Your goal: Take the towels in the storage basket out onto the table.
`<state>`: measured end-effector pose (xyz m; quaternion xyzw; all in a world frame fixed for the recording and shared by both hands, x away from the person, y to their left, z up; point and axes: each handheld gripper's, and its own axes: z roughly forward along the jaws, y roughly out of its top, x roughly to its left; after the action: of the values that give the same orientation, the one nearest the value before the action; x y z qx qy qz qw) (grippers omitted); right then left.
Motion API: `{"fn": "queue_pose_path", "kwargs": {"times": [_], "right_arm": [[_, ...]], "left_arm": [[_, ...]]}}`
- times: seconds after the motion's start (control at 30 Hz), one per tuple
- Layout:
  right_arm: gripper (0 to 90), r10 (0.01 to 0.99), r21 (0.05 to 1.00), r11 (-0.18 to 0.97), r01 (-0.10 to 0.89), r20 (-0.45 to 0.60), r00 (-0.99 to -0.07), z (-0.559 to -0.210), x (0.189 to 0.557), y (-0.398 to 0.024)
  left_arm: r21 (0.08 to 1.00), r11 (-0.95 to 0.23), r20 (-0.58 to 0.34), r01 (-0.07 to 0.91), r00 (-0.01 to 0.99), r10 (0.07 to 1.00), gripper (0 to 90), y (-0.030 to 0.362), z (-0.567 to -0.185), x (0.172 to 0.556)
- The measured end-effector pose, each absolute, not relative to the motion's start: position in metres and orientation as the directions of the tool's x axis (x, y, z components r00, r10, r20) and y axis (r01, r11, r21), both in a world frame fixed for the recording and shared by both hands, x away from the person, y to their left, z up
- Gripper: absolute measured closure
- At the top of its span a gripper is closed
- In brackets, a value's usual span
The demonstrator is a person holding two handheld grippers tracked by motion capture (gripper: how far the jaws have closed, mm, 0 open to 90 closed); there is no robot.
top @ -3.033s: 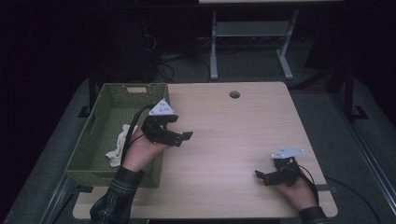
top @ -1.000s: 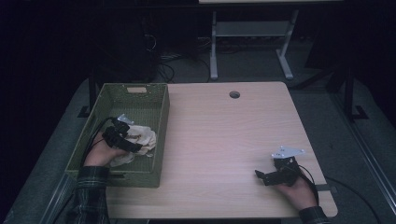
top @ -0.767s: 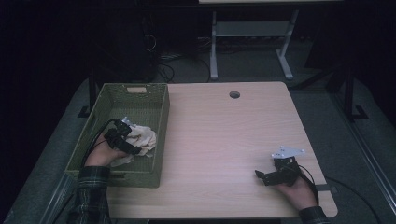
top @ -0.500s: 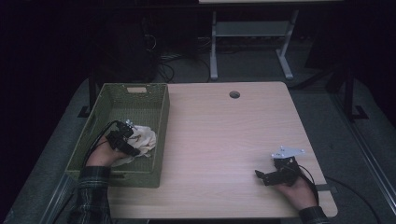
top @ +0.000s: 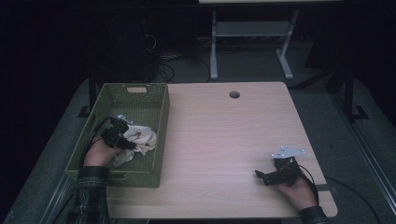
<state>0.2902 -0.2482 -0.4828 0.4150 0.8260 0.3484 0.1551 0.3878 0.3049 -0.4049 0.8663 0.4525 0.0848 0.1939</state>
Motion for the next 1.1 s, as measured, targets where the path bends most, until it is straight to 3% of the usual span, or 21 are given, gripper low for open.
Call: {"fn": "queue_pose_path", "kwargs": {"times": [0.4,0.77,1.1], "right_arm": [[2.1,0.794,0.704,0.413,0.577,0.033,-0.607,-0.483,0.290,-0.248],[2.1,0.794,0.704,0.413,0.578,0.033,-0.607,-0.483,0.290,-0.248],[2.1,0.794,0.705,0.413,0.577,0.032,-0.608,-0.483,0.290,-0.248]], "left_arm": [[0.635,-0.428,-0.090,0.643,0.612,0.786,70.2,0.314,-0.365,0.374],[0.819,-0.250,-0.137,0.517,0.599,0.789,70.3,0.328,-0.333,0.358],[0.897,-0.179,-0.133,0.404,0.632,0.763,70.1,0.335,-0.304,0.345]]}}
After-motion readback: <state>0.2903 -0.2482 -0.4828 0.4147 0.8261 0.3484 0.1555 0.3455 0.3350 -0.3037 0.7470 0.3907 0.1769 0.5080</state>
